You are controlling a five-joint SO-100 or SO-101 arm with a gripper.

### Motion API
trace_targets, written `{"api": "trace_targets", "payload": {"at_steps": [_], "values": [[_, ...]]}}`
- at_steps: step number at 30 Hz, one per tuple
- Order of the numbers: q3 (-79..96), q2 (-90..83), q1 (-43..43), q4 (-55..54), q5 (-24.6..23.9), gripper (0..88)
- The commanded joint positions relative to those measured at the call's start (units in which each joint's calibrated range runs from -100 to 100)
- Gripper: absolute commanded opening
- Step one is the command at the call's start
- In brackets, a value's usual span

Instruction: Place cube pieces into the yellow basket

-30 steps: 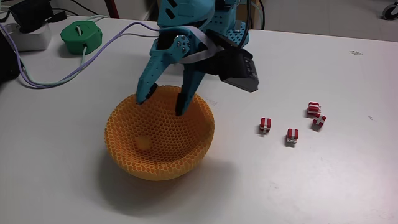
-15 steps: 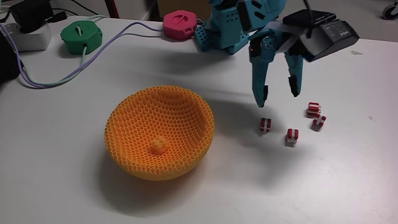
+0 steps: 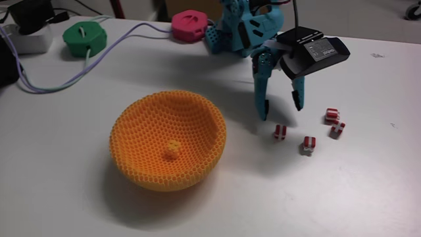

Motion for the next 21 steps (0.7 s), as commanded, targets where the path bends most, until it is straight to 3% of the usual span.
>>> {"api": "trace_targets", "payload": {"at_steps": [1, 21], "values": [[-1.20, 3.55, 1.86, -4.05, 0.24, 33.6], [-18.44, 26.84, 2.70, -5.78, 0.15, 27.8]]}}
